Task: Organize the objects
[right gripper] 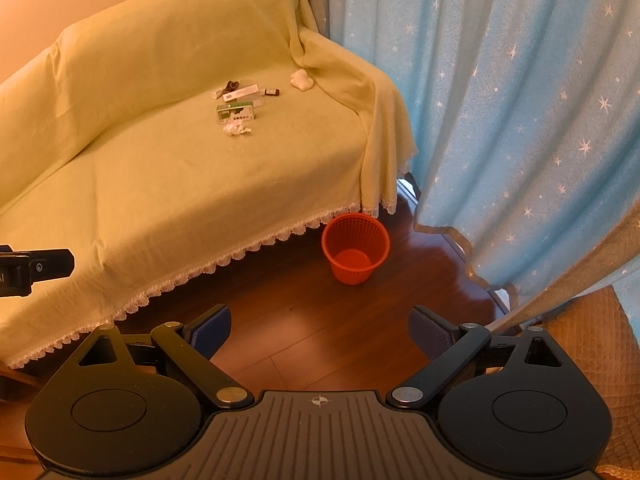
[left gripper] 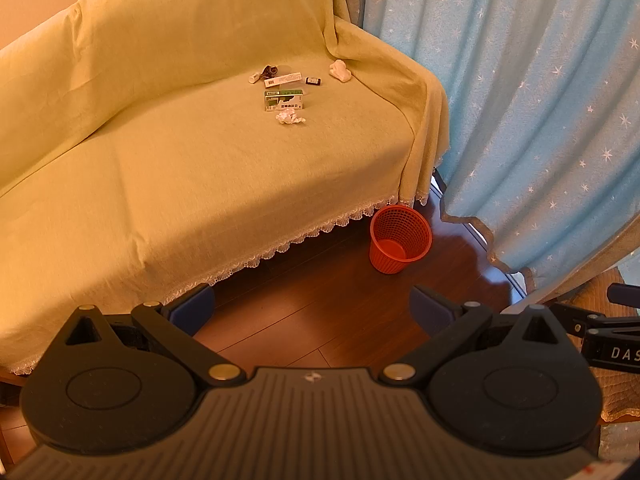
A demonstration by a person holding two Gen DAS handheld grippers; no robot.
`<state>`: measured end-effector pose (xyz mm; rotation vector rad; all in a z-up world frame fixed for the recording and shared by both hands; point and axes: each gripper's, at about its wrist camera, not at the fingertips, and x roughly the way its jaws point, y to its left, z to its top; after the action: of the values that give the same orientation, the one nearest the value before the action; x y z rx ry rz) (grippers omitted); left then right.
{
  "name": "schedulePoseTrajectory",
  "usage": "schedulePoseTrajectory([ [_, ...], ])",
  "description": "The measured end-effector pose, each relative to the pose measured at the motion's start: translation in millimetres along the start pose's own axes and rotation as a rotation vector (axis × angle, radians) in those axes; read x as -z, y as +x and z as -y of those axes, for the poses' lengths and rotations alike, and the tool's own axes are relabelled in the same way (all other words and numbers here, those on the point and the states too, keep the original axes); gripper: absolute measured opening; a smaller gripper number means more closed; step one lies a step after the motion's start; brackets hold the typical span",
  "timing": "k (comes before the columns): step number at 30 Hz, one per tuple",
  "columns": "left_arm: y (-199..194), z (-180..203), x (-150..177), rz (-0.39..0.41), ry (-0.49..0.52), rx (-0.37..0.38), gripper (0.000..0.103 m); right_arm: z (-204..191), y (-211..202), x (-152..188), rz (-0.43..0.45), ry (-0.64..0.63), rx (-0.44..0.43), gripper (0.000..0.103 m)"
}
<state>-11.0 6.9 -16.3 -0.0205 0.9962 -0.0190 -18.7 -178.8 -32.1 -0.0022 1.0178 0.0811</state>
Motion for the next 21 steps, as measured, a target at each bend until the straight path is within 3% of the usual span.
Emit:
schedulePoseTrajectory([
  [21,-1.3,2.1,-10.3,-0.017,0.017,0.001,0.102,-2.4,0.3,-4.0,0.002,-0.005,0.0,0.093],
])
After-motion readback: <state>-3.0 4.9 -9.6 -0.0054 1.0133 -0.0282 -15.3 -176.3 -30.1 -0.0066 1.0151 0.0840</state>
